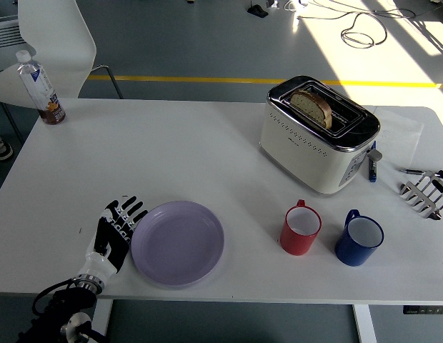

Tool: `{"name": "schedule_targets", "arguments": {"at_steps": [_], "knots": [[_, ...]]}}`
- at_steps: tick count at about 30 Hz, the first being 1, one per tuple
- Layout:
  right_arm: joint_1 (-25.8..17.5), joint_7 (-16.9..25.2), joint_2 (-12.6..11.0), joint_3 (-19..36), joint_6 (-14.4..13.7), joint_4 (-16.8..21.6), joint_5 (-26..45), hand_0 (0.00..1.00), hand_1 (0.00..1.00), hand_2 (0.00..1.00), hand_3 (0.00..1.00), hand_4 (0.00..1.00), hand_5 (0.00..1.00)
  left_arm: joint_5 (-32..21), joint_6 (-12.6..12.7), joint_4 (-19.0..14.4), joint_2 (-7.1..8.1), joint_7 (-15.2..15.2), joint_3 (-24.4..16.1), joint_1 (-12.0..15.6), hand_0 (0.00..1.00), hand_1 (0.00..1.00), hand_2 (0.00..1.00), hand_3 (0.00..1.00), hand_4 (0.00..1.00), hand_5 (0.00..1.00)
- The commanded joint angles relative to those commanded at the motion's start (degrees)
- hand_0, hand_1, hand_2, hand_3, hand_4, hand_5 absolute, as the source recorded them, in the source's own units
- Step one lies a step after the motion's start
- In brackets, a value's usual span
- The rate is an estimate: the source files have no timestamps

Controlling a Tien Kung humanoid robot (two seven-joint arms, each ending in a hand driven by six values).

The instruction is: Push plate across desktop,pick up the break from the machine,place the break in the plate

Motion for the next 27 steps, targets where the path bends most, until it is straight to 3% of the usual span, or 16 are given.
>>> {"name": "schedule_targets", "arguments": {"at_steps": [27], "knots": [[0.5,0.0,0.0,0.0,0.0,-0.1,0.0,0.749,0.698,0.704,0.705,0.498,0.52,-4.6,-2.3,2.5,0.0,0.4,6.7,-4.2,0.772,0.8,0.842,0.802,0.562,0.998]]}}
